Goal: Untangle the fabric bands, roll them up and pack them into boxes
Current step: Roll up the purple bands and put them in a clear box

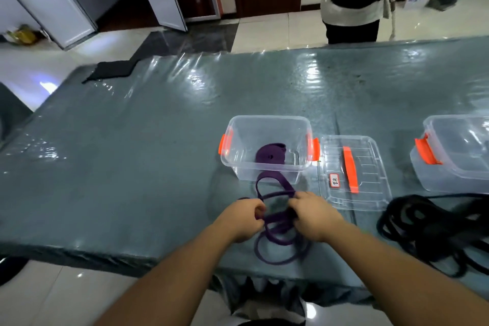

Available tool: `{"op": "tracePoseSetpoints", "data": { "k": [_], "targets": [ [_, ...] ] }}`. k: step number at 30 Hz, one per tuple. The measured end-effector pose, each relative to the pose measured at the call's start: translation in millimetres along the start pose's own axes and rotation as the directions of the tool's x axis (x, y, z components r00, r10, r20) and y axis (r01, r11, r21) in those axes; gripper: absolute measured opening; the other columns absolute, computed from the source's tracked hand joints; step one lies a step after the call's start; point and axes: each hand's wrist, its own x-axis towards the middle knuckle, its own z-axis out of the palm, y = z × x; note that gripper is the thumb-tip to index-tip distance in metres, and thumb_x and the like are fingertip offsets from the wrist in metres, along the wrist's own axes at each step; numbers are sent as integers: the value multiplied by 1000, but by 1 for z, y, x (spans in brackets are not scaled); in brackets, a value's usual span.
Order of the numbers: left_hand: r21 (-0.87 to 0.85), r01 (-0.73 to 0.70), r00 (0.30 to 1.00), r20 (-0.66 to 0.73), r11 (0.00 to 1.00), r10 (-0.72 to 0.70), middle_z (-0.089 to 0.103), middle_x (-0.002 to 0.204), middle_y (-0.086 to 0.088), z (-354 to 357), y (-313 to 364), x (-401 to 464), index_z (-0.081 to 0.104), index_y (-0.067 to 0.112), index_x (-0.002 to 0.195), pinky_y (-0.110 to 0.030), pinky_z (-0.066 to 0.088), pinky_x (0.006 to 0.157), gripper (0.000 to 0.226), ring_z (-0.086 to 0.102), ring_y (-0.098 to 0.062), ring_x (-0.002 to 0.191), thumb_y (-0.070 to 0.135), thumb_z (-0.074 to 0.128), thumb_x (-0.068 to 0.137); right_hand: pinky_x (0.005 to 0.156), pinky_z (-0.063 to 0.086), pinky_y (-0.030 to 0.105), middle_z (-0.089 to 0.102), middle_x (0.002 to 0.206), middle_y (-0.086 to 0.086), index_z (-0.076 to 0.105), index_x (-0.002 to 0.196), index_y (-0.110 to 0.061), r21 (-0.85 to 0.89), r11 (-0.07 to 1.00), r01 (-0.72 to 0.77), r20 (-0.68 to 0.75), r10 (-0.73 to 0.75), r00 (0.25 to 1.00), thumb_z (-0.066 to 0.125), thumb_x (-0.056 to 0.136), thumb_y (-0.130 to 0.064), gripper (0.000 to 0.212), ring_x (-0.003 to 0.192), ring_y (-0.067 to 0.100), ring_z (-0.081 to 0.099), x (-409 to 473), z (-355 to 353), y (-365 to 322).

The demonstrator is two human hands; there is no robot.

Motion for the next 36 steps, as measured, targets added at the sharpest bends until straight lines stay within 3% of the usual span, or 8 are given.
{"op": "tracePoseSetpoints", "data": {
  "k": [3, 8, 12, 16, 22, 27, 31, 36],
  "targets": [
    [-43, -60, 995, -81, 997, 56, 70, 127, 6, -15, 10, -4, 64, 22, 133, -25, 50, 94, 45, 66, -14, 112, 26, 72, 88, 101, 46, 34, 58, 119, 4, 68, 121, -19, 232, 972, 35, -86, -16, 996, 58, 90, -22, 32, 116, 25, 58, 2, -35, -11],
    [-57, -179, 933, -325, 982, 151, 72, 102, 8, -60, 19, -8, 66, 24, 107, -34, 55, 85, 24, 68, -13, 93, 32, 76, 87, 90, 43, 22, 63, 110, -2, 74, 117, -23, 300, 939, 165, -277, -80, 957, 67, 91, -27, 27, 105, 14, 59, -3, -104, -34],
    [-175, -339, 865, -443, 924, 234, 73, 98, 7, -117, 30, -18, 66, 22, 103, -33, 57, 86, 13, 70, -11, 86, 23, 74, 92, 84, 52, 33, 71, 92, -8, 76, 103, -26, 392, 899, 197, -404, -24, 914, 69, 90, -31, 16, 87, 14, 65, -6, -158, -50],
    [-349, -516, 784, -561, 782, 266, 69, 88, 2, -176, 46, -38, 67, 26, 95, -42, 63, 84, 13, 67, -15, 79, 16, 75, 93, 79, 55, 33, 72, 84, -5, 76, 100, -23, 591, 741, 318, -531, 61, 845, 76, 91, -28, 11, 77, 9, 65, -19, -211, -65],
    [-414, -696, 678, -646, 586, 349, 70, 91, -7, -250, 84, -77, 67, 15, 105, -34, 63, 81, 10, 72, -18, 84, 14, 72, 96, 73, 54, 24, 74, 88, 1, 76, 107, -10, 712, 458, 531, -630, 84, 772, 73, 92, -11, 16, 82, 10, 68, -42, -272, -90],
    [-395, -759, 618, -687, 518, 382, 72, 97, -19, -290, 109, -109, 69, 11, 103, -32, 63, 76, 9, 75, -17, 80, 12, 74, 94, 88, 53, 37, 78, 100, 6, 76, 110, -14, 688, 350, 635, -702, 100, 705, 61, 101, -12, 18, 94, 21, 71, -46, -305, -113],
    [-294, -770, 560, -738, 566, 378, 77, 94, -12, -315, 121, -127, 73, 17, 103, -41, 65, 82, 15, 77, -25, 85, 22, 80, 91, 92, 58, 37, 76, 114, 19, 71, 123, -14, 722, 117, 682, -692, 88, 717, 49, 106, -16, 27, 105, 30, 74, -51, -326, -138],
    [-249, -795, 528, -733, 553, 429, 77, 95, -5, -340, 131, -145, 72, 18, 103, -39, 65, 81, 19, 78, -22, 83, 19, 83, 87, 74, 54, 35, 75, 95, 19, 70, 121, -12, 762, 99, 640, -647, 122, 753, 47, 108, -23, 29, 78, 31, 63, -64, -349, -153]
  ]
}}
